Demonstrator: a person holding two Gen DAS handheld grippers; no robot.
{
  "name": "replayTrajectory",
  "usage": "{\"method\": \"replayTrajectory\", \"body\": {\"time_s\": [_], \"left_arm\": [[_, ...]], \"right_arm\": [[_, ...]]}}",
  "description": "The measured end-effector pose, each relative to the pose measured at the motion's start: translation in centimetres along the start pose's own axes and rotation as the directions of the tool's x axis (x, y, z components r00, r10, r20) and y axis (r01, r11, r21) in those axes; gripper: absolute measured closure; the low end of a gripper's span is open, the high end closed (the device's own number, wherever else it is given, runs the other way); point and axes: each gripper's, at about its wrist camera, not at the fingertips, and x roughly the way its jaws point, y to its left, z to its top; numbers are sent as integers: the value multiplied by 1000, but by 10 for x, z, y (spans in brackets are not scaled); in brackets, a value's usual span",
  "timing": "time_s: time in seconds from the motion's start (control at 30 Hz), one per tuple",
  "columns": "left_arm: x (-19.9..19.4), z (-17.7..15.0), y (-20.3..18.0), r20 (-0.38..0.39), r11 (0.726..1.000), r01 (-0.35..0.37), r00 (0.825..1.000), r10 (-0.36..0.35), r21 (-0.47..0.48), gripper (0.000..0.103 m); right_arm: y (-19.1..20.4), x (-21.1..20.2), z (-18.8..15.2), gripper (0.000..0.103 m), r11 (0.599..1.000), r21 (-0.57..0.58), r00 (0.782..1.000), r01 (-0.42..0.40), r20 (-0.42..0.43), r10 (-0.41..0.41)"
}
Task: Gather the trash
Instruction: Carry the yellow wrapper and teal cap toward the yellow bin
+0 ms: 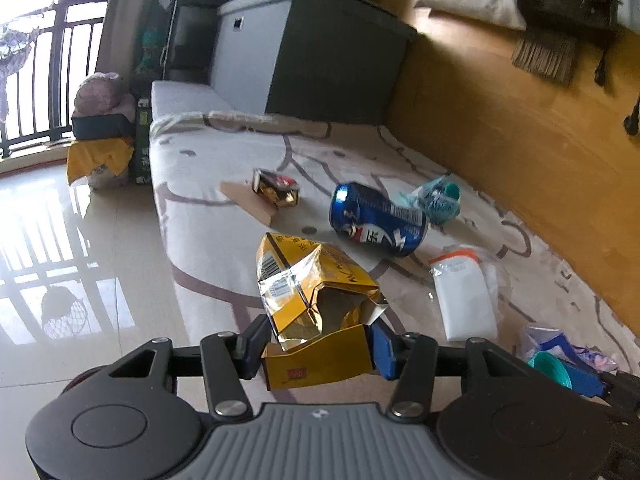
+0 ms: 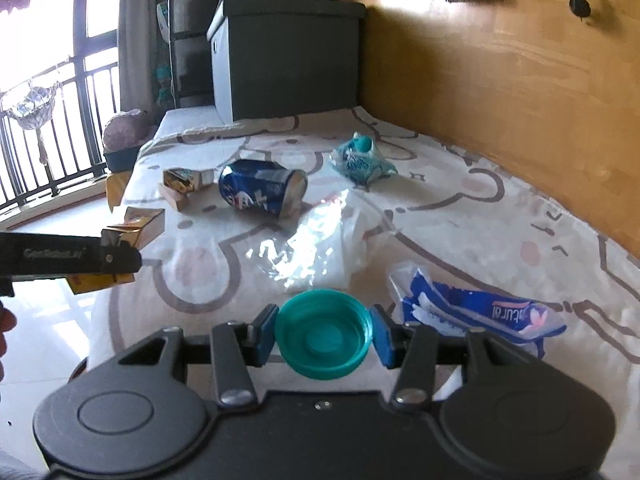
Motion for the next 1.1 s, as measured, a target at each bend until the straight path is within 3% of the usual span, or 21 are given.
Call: {"method": "replayTrajectory", "body": {"time_s": [0.6,1.1], "left_arm": [[-86,-2,35,56,997,-50,997,46,61,50],[-122,-8,107,69,992,-122,990,122,-2,50]], "right_arm": [[50,-37,17,53,998,-27,998,-58,34,58],[113,-21,18,53,986,-70,988,-151,-23,150]]}}
